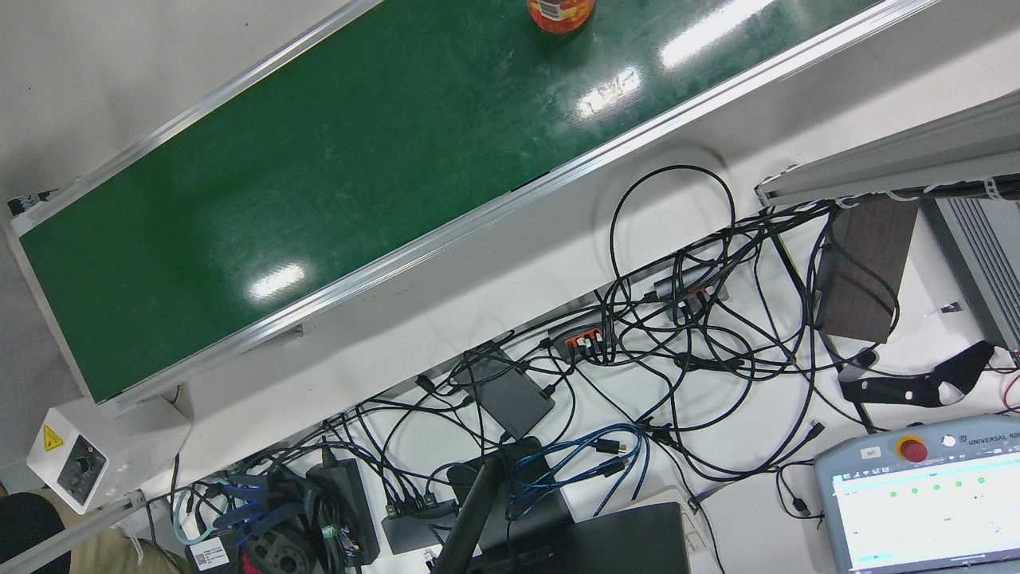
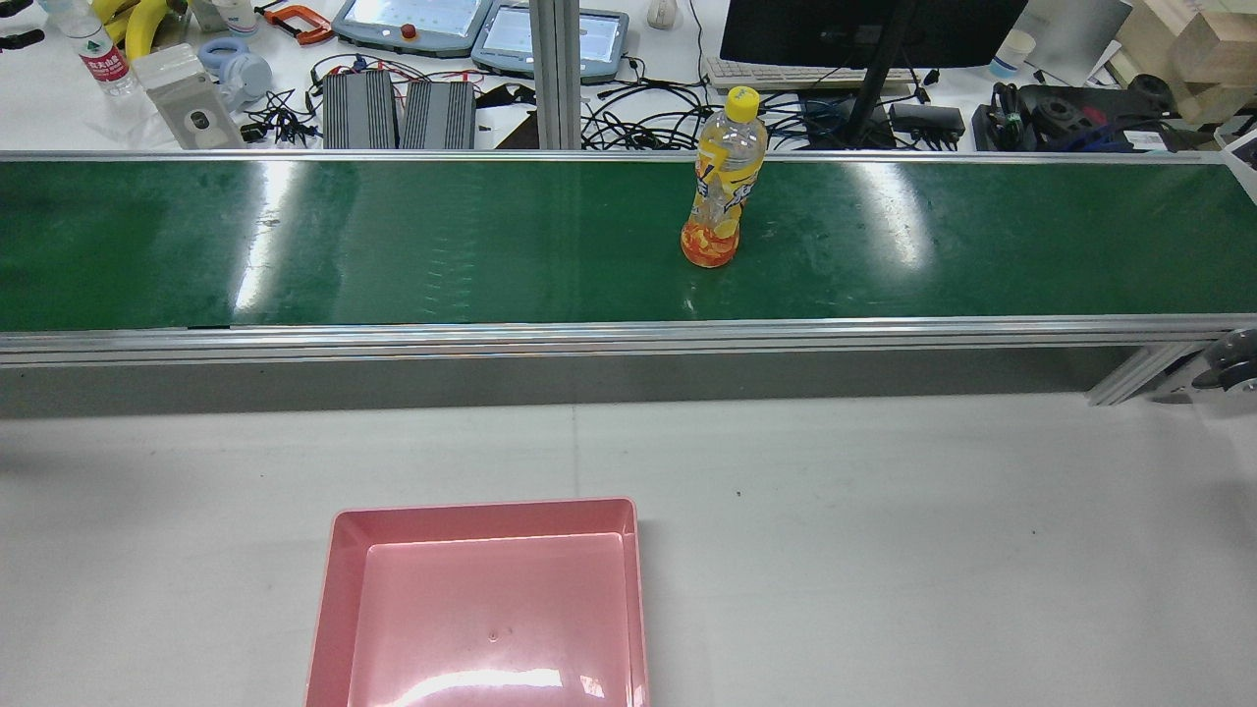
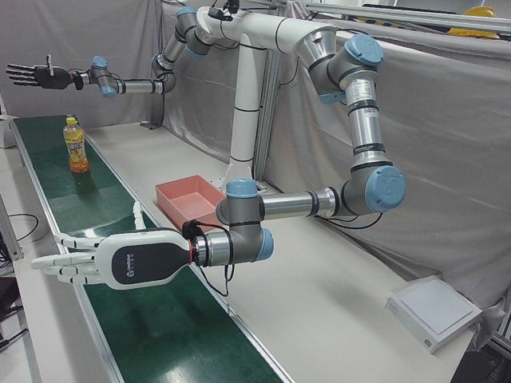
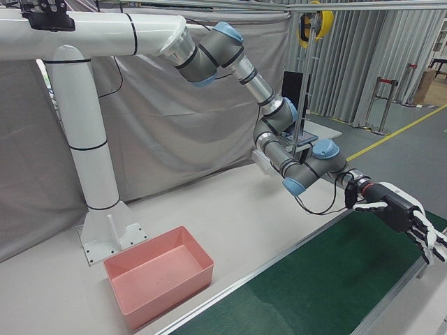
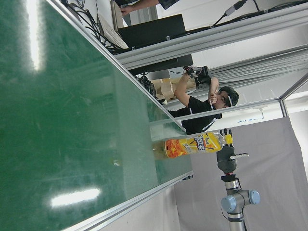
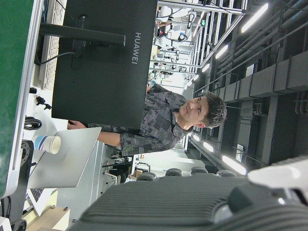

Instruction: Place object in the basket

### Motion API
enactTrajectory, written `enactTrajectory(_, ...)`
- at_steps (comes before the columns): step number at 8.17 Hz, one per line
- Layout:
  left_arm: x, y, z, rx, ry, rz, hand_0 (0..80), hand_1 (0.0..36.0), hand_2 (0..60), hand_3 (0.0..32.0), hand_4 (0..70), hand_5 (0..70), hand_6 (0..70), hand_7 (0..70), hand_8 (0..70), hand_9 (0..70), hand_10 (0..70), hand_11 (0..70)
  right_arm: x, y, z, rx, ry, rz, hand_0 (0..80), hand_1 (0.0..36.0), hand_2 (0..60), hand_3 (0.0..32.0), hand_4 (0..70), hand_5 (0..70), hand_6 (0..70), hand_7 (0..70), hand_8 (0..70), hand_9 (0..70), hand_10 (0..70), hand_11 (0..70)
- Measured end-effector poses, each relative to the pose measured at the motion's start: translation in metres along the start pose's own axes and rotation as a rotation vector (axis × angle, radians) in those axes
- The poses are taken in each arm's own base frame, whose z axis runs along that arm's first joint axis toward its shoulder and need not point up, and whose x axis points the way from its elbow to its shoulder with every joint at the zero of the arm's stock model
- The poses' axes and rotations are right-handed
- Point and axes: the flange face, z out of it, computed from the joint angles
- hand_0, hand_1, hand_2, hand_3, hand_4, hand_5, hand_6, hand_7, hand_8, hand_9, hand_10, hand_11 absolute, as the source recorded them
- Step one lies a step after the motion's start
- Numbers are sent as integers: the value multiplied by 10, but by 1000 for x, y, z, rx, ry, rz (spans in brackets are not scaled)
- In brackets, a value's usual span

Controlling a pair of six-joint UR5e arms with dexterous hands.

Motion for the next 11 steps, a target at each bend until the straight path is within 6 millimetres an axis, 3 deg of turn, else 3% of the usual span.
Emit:
enactTrajectory(3,-19,-1,2,5,-29,-4,475,88,0,0,177,220,4,1,70,122,112,172,0,0,0,1,0,0,0,0,0,0,0,0,0,0,0,0,0,0)
enactTrajectory(11,-24,-2,17,8,-34,-2,481,88,0,0,186,227,3,3,72,124,115,178,0,0,0,0,0,0,0,0,0,0,0,0,0,0,0,0,0,0)
